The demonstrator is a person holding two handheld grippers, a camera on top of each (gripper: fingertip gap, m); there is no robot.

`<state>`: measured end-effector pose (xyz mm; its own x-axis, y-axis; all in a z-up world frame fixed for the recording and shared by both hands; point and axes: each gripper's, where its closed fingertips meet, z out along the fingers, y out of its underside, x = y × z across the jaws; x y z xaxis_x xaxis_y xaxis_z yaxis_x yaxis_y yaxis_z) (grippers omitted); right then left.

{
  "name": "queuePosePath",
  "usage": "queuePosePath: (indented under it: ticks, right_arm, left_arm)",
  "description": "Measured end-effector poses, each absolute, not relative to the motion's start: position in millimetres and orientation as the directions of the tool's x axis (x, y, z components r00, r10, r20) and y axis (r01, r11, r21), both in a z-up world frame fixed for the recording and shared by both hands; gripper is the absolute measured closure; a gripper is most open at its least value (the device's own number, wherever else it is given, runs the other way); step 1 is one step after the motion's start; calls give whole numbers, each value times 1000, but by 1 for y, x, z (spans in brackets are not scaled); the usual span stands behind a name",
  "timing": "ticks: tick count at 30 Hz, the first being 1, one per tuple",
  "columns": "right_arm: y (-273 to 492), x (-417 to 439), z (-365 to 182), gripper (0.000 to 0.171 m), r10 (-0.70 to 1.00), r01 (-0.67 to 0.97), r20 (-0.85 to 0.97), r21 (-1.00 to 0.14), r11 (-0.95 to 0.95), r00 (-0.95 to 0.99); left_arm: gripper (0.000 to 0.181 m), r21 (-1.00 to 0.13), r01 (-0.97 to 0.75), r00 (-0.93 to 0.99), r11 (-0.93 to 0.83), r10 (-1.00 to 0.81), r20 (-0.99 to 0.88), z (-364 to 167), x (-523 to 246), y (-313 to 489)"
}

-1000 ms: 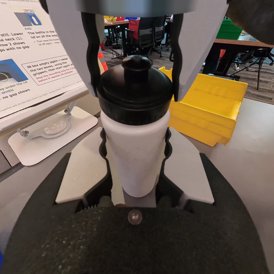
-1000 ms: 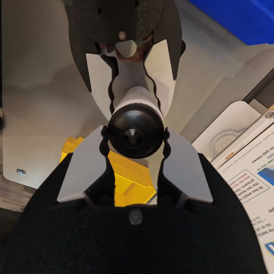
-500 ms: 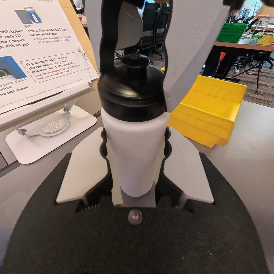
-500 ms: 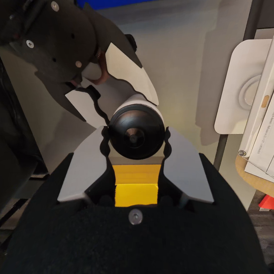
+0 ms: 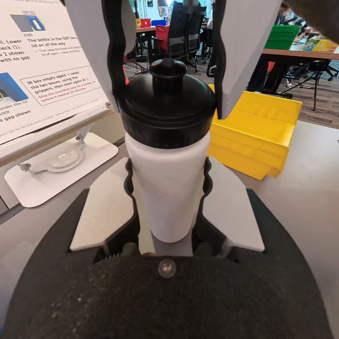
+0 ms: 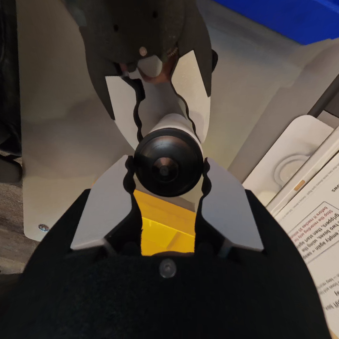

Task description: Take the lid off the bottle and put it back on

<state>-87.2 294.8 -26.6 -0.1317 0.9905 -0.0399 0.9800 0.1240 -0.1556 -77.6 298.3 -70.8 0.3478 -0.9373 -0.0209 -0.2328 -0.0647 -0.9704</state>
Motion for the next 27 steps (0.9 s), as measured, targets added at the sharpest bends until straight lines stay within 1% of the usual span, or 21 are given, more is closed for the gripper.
queuePosePath:
  ticks: [3, 6, 13, 17, 27]
  right_arm:
    - [296, -88, -26, 100, 989, 969, -75, -225, 105, -125]
    - [296, -86, -27, 100, 988, 959, -81, -264, 104, -129]
    - [296, -86, -27, 100, 987, 940, -69, -319, 117, -147]
    - [296, -87, -27, 100, 988, 927, -80, -364, 93, -130]
    - [296, -87, -26, 100, 991, 901, -103, -433, 36, -89]
  left_arm:
    - [106, -970, -233, 346, -64, -938, -21, -71, -78, 298]
    - [106, -970, -234, 344, -63, -939, -22, -71, -77, 298]
    - [106, -970, -236, 340, -64, -940, -20, -71, -77, 298]
    - [106, -970, -235, 340, -68, -940, -17, -71, -77, 298]
    - [106, -969, -238, 336, -63, -942, -22, -71, -77, 298]
